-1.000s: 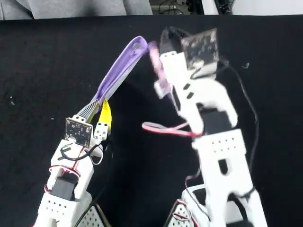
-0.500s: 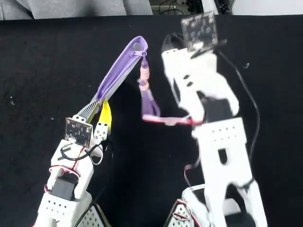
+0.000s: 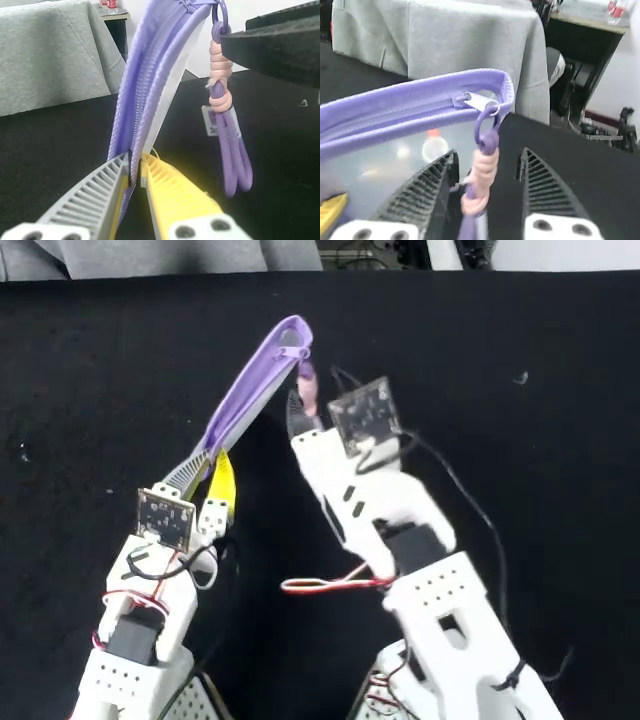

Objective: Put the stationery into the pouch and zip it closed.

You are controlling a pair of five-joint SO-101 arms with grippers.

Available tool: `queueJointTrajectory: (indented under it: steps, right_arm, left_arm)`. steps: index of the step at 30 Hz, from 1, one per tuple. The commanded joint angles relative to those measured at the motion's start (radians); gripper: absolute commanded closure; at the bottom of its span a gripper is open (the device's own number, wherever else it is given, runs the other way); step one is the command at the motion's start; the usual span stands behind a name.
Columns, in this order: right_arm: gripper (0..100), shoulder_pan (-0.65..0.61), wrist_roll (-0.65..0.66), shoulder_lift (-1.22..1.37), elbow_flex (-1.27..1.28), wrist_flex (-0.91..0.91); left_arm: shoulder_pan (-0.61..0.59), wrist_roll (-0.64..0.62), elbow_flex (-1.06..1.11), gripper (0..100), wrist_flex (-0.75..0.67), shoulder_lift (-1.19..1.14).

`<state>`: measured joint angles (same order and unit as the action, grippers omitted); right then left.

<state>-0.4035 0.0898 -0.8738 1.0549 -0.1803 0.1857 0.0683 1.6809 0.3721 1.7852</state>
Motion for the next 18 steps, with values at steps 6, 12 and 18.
queueJointTrajectory:
  steps: [6,12,18]
  right_arm:
    - [80.8,0.003,-0.009,0.185,-0.077,0.158]
    - [80.9,0.014,-0.003,0.275,-0.127,0.163]
    - [99.2,0.020,0.000,0.275,-0.127,0.164]
  left_arm:
    - [-0.007,0.009,0.022,97,0.006,-0.014]
    - [-0.007,0.009,0.022,97,0.006,-0.014]
    - [-0.007,0.009,0.022,97,0.005,-0.014]
